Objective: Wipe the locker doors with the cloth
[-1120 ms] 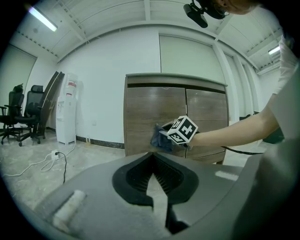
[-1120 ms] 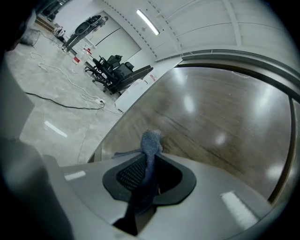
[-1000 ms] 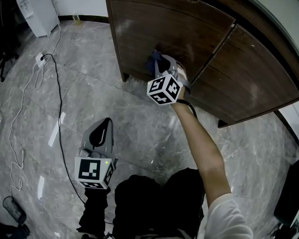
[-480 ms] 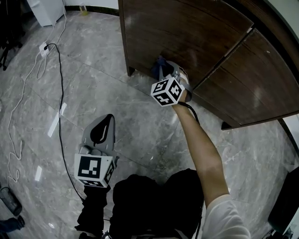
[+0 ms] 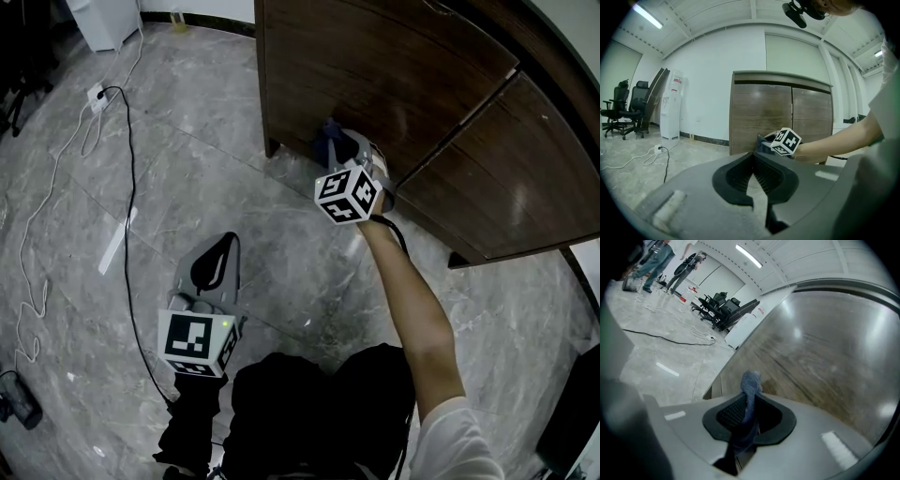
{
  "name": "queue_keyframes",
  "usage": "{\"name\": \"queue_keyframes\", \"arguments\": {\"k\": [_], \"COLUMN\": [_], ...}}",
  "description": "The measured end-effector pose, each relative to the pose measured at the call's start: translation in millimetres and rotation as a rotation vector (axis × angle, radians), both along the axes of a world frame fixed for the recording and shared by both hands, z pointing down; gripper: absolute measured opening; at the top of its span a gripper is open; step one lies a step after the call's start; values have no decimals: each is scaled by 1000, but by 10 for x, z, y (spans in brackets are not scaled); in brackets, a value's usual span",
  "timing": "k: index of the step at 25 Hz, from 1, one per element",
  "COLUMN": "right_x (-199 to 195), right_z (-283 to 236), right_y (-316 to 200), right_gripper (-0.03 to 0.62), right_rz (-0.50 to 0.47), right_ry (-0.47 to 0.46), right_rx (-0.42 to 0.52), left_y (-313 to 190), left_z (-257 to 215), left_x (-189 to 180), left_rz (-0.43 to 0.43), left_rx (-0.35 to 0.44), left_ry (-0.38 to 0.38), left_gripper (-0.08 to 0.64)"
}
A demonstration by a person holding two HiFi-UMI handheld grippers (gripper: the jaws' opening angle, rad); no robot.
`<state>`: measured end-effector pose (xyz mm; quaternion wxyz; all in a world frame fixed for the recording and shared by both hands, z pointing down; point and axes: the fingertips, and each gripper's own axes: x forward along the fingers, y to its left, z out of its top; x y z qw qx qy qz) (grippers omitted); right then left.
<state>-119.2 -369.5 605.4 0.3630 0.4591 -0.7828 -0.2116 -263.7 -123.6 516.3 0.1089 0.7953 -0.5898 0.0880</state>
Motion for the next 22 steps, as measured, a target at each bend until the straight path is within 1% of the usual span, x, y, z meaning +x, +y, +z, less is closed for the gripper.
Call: {"name": "queue_keyframes", "arguments": {"k": [4, 11, 16, 22], "right_x": [-105, -305, -392, -402], "right_z": [-472, -1609, -2340, -2969], "right_y": [110, 260, 235, 20], "right_gripper": [57, 57, 57, 57], "right_rz": [-53, -110, -122, -97], "right_ry": [-7, -33, -36, -44], "right_rx": [92, 262, 360, 428], "left_y": [-6, 35, 26, -2], "left_z": [-33, -75, -154, -165], "left_x": [8, 27, 62, 23], "left_rz": [-1, 2, 8, 1], "left_rx": [8, 7, 19, 14], "left_ry": [7, 13, 17, 14], "left_gripper": [3, 3, 3, 3]}}
